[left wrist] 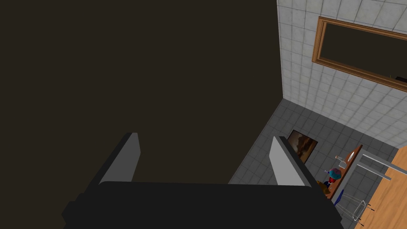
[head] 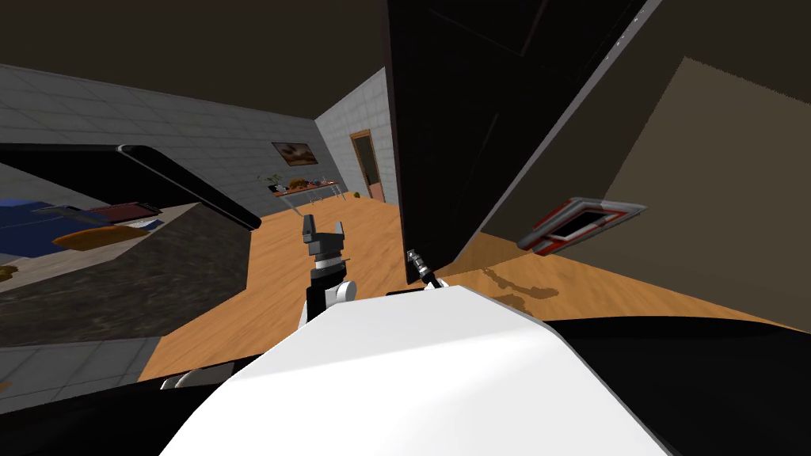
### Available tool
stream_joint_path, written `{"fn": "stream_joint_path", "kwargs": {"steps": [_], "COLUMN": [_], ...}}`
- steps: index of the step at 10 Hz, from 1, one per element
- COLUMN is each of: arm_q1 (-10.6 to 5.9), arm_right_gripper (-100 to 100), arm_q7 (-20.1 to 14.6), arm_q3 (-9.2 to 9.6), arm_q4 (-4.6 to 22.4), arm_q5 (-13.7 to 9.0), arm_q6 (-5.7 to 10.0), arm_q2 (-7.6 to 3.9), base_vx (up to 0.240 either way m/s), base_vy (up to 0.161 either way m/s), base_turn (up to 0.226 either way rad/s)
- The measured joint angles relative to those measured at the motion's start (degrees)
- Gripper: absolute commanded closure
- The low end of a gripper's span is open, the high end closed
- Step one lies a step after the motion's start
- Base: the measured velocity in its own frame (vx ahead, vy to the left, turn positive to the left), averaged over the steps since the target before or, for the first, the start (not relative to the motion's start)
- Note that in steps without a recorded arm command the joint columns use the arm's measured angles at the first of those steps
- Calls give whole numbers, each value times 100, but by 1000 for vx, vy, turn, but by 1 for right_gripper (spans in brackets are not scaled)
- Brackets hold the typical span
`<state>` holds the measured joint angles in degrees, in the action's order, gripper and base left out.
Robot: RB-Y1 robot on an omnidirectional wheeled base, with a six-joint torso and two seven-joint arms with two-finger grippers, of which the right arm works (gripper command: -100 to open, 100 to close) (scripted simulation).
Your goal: Push the door open
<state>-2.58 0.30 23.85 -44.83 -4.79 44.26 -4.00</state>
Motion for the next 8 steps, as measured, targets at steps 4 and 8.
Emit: {"fn": "stream_joint_path", "kwargs": {"steps": [4,8], "arm_q1": [29,-201], "arm_right_gripper": [100,100], "arm_q7": [80,95], "arm_q3": [-249,-397], "arm_q4": [-88,266], "arm_q5": [-63,-116], "arm_q6": [-125,39], "arm_q2": [-26,30], "base_vx": [116,41], "base_vy": [112,37], "base_turn": [-45,-33]}}
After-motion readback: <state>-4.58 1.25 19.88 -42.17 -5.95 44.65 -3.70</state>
